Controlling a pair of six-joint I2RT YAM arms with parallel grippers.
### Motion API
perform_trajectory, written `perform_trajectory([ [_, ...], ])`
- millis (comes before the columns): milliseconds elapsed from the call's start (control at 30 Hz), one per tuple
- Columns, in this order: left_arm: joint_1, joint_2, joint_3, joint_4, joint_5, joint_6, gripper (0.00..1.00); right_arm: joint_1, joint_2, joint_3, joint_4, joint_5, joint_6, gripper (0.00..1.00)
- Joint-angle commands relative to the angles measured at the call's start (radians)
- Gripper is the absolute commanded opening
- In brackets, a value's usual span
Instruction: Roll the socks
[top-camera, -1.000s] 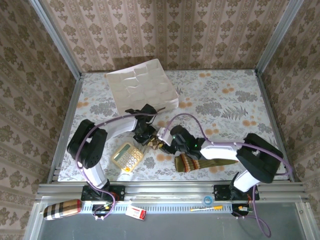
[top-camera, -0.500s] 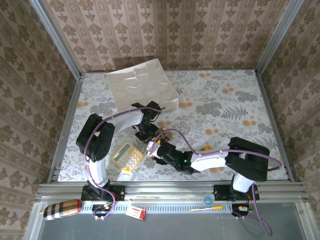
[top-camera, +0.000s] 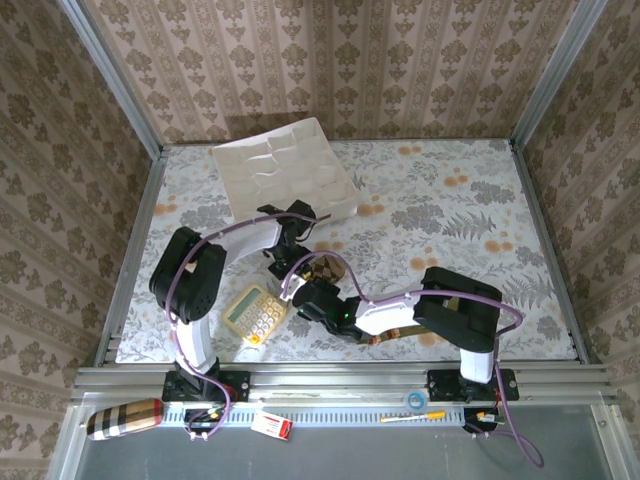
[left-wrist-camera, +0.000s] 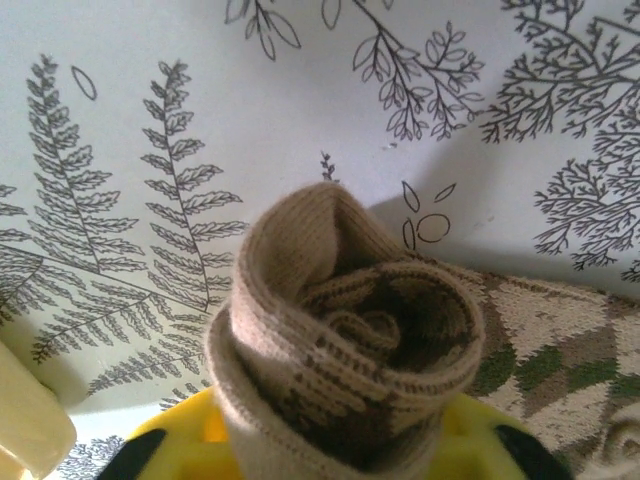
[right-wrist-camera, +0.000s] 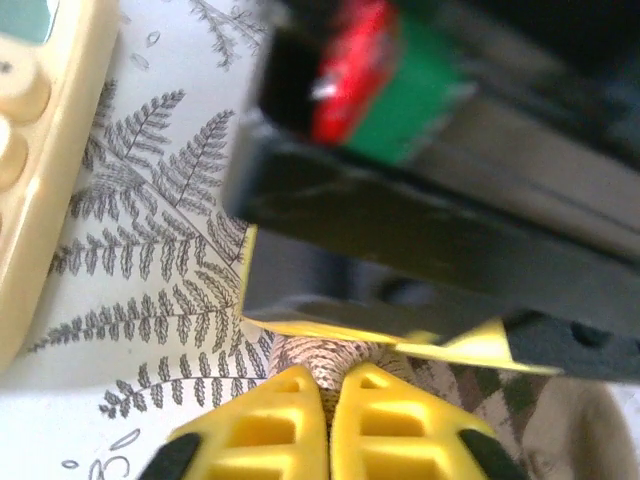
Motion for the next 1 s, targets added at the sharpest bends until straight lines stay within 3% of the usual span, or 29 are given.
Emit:
perform_trajectory([
  [0, 0.017, -0.050, -0.034, -0.018, 0.024, 0.007, 0.34, -0.043, 0.005, -0.085, -0.176, -0.103, 0.147, 0.00],
  [167, 0.050, -0.110, -0.016, 0.051, 0.030, 0.015, 0.60, -0.083, -0.040, -0.193, -0.152, -0.281, 0.256, 0.00],
  [267, 0.055, -0.141, -0.003, 0.074, 0.005, 0.029, 0.63, -0.121, -0.062, -0.267, -0.081, -0.374, 0.316, 0.00],
  [600, 0.028, -0.197, -0.060, 0.122, -0.002, 0.075, 0.59, -0.265, -0.064, -0.364, 0.015, -0.589, 0.435, 0.00],
  [967, -0.019, -0.182, -0.127, 0.180, 0.031, 0.074, 0.48, -0.336, -0.030, -0.378, -0.025, -0.650, 0.536, 0.00],
])
